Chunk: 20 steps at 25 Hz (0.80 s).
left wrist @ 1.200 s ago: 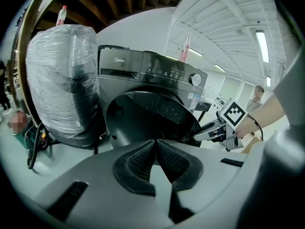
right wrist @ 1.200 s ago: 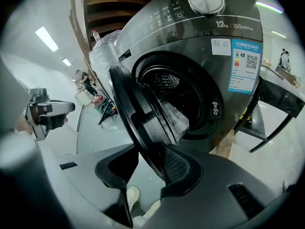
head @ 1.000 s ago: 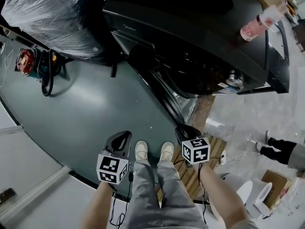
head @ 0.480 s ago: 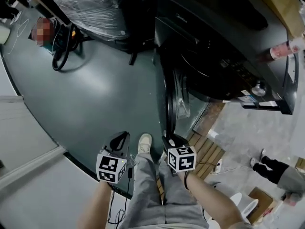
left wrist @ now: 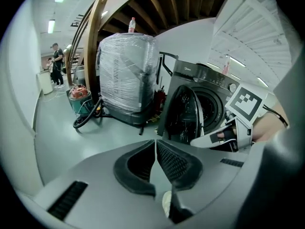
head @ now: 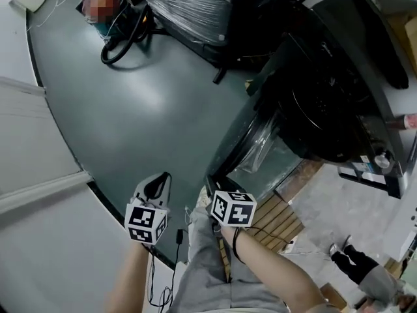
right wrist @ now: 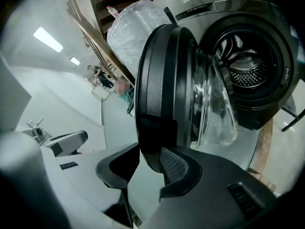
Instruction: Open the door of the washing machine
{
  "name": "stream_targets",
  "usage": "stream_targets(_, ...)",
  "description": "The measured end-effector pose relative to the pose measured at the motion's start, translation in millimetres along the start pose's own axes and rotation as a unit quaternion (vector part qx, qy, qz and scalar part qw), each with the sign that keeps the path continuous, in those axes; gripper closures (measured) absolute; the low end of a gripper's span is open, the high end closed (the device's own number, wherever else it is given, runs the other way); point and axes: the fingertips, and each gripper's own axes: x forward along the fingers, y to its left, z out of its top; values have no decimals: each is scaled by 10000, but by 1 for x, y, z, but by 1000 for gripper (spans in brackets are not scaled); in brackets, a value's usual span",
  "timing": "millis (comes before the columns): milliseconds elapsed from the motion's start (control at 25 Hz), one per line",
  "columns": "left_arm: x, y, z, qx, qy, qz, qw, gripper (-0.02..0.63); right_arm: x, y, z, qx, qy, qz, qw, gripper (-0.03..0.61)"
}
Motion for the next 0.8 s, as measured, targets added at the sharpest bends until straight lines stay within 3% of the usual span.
stream_targets(360, -20, 86, -8, -308, -162, 535, 9980, 584, 75, 82, 49, -17, -207, 312, 9993, 448)
stream_targets(640, -28, 121, 3, -412, -317, 741, 9959, 584, 102, 118, 96, -1126, -552, 650, 9900, 474)
stream_targets(800, -30, 127, 10, -415, -360, 769, 9955, 584, 96, 110, 117, -1368, -594, 699, 9863, 472)
